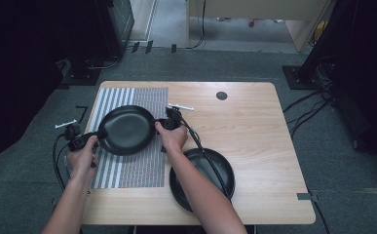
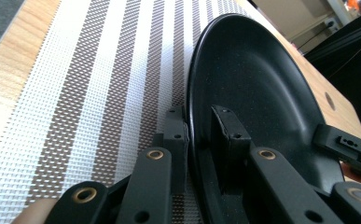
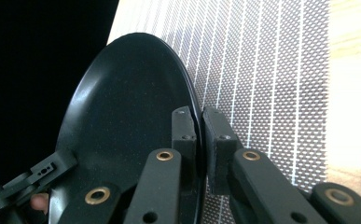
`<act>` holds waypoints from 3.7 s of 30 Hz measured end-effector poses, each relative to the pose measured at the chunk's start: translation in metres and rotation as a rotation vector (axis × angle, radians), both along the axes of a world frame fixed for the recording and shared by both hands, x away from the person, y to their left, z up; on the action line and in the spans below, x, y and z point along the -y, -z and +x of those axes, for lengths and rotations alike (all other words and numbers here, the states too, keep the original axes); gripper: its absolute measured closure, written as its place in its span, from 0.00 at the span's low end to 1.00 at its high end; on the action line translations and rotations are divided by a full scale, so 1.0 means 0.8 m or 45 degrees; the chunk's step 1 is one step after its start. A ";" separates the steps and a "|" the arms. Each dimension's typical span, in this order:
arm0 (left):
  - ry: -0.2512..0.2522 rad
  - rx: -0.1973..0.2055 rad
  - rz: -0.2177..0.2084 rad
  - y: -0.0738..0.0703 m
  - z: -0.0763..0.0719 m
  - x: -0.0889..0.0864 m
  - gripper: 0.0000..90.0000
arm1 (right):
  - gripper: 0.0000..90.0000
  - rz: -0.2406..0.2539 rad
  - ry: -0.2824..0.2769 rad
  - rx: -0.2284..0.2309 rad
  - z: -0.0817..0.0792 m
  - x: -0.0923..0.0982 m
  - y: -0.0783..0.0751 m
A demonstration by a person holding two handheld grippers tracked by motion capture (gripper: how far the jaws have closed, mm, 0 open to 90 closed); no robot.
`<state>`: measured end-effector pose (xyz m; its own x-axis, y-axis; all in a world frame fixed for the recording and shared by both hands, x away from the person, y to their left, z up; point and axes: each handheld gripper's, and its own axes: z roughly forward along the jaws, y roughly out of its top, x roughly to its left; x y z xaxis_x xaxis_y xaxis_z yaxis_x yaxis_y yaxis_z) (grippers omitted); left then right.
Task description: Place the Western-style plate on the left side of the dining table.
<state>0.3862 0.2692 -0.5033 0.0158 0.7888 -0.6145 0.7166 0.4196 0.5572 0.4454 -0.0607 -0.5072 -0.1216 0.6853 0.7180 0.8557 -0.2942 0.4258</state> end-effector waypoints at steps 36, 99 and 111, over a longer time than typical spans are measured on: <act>0.071 0.075 0.693 -0.011 -0.011 0.048 0.71 | 0.71 -0.289 -0.079 0.195 -0.009 -0.013 -0.013; 0.206 0.475 0.444 -0.083 -0.191 0.106 0.15 | 0.26 -0.564 -0.200 0.728 -0.207 0.188 -0.114; 0.209 0.519 0.503 -0.061 -0.214 0.110 0.13 | 0.26 -0.572 -0.086 0.679 -0.244 0.252 -0.086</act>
